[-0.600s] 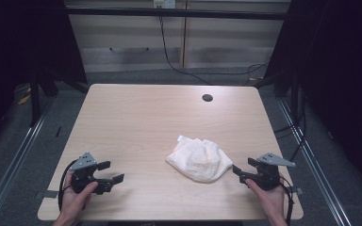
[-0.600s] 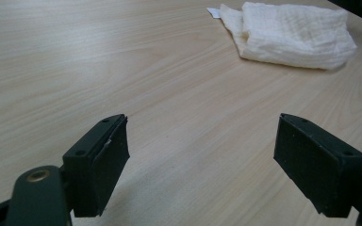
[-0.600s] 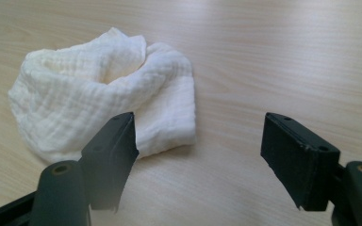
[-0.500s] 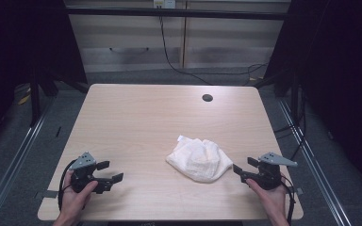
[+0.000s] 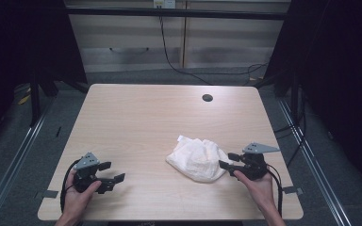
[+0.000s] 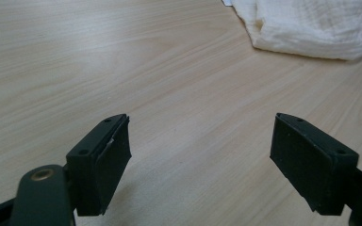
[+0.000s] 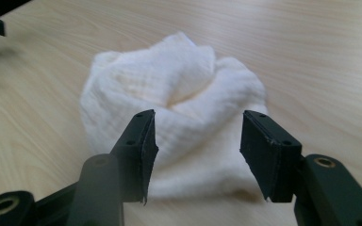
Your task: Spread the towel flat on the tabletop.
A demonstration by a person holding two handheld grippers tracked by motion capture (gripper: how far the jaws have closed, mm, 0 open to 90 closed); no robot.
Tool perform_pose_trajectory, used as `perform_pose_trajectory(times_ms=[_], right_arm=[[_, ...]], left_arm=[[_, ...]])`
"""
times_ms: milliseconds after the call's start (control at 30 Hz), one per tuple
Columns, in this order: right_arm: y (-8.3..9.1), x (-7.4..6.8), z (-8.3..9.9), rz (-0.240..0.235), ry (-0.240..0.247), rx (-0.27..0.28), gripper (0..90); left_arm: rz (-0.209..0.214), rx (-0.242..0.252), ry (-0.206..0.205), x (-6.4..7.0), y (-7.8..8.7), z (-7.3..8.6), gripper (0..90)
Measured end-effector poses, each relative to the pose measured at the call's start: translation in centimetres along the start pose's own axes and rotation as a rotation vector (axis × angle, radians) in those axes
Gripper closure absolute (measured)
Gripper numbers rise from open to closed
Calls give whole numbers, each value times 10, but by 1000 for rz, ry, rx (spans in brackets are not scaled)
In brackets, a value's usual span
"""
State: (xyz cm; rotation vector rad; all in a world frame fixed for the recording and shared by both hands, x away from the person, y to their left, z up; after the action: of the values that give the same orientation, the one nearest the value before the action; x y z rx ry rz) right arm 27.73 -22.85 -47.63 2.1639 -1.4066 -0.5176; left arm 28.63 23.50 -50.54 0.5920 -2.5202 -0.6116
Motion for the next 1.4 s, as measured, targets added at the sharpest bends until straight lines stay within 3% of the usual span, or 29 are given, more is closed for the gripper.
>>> perform_pose_trajectory(times_ms=[233, 300, 333, 533, 667, 733, 800, 833, 933, 1000, 1133, 1300, 1400], right_arm=[[-26, -5, -27, -23, 37, -40, 440], [-36, -4, -33, -25, 46, -47, 488], [-47, -3, -35, -15, 66, -74, 591], [-69, 1, -25, 29, 88, -138, 583], [-73, 7, -19, 34, 64, -158, 562], [-74, 5, -16, 49, 84, -178, 618], [-75, 1, -13, 42, 107, -203, 678], [-77, -3, -11, 28, 110, -219, 751], [-79, -6, -7, 18, 126, -233, 799], [-80, -10, -7, -15, 117, -238, 853], [-82, -18, -7, -40, 120, -234, 864], [-83, -43, -7, -103, 164, -231, 866], [-84, -50, -6, -127, 168, -230, 870]], left_arm=[[5, 8, -15, 3, 2, 0, 203], [7, 13, -9, 3, 3, 0, 202], [9, 9, -10, 1, 4, 0, 203], [10, 13, -1, 0, 3, 0, 203], [52, 41, 5, 3, 5, -1, 215], [53, 43, 6, 4, 6, -1, 215], [64, 50, 22, 3, 6, -1, 214], [63, 52, 27, 2, 7, -1, 214], [52, 43, 35, -1, 6, -1, 214], [50, 40, 32, -2, 6, -1, 214], [50, 42, 28, -1, 6, -2, 214], [52, 46, 25, 0, 6, -2, 213], [50, 42, 22, -1, 6, -2, 212]])
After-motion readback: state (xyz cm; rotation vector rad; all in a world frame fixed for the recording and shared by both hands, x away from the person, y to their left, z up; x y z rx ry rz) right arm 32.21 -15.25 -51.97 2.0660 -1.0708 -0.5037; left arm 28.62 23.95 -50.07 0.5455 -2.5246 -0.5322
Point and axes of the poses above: each handheld gripper's, and its own axes: y roughly backward along the jaws, z roughly out of its underside, x roughly to its right, the point moved 3 cm from there along -y, roughly forward along the jaws, and after that the axes turned 15 degrees about z, right-handed, at the moved point
